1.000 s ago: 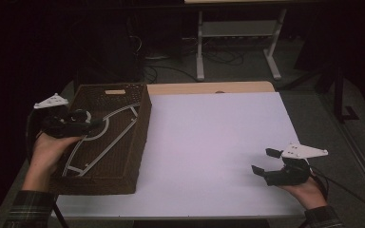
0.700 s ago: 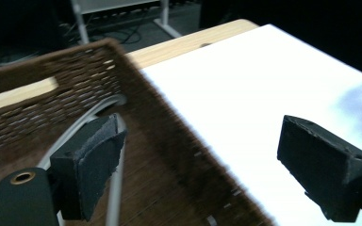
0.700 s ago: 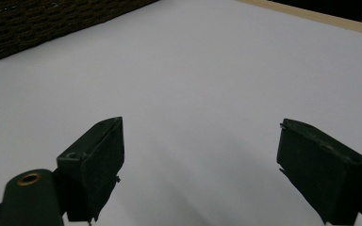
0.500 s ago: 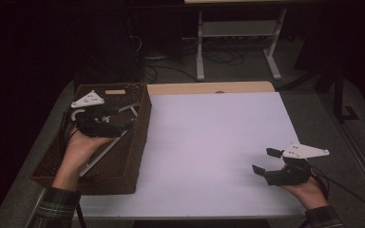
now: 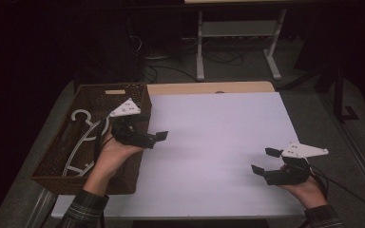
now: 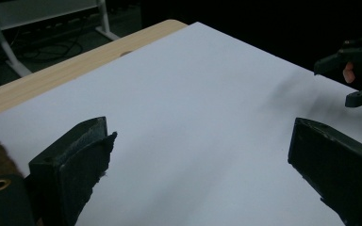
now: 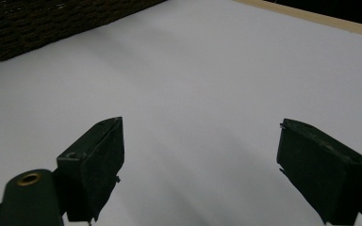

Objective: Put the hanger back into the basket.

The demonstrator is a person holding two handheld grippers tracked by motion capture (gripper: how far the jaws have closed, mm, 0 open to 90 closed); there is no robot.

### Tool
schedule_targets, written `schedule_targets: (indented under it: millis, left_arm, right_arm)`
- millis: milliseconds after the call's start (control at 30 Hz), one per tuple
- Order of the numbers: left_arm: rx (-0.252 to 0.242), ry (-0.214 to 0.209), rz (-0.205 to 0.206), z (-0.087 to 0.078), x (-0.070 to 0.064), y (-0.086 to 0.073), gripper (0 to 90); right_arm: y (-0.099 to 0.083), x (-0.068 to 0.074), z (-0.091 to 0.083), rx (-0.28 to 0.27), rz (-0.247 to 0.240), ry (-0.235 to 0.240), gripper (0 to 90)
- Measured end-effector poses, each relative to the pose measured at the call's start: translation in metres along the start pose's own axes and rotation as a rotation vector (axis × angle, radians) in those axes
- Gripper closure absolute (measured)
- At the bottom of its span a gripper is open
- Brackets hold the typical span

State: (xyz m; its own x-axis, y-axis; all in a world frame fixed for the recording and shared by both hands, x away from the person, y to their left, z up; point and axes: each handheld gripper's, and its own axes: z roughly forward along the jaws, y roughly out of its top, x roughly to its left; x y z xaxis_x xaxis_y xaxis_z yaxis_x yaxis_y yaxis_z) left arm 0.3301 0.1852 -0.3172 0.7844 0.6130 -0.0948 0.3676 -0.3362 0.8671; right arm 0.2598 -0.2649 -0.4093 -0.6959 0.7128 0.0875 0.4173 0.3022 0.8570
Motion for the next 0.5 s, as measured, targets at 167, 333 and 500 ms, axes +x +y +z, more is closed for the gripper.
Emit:
schedule_targets:
  millis: [167, 333, 500]
  left_arm:
    - [0.013, -0.044, 0.025, 0.02, -0.018, -0.005, 6.0]
    - [0.004, -0.086, 0.037, 0.036, -0.035, -0.011, 6.0]
    - [0.0, -0.121, 0.033, 0.049, -0.045, -0.027, 5.9]
  right_arm:
    - [0.001, 0.001, 0.001, 0.001, -0.002, 0.008, 15.1]
    - [0.002, 0.001, 0.001, -0.006, -0.003, 0.008, 14.8]
    - [0.003, 0.003, 0.0, -0.014, -0.005, 0.009, 14.0]
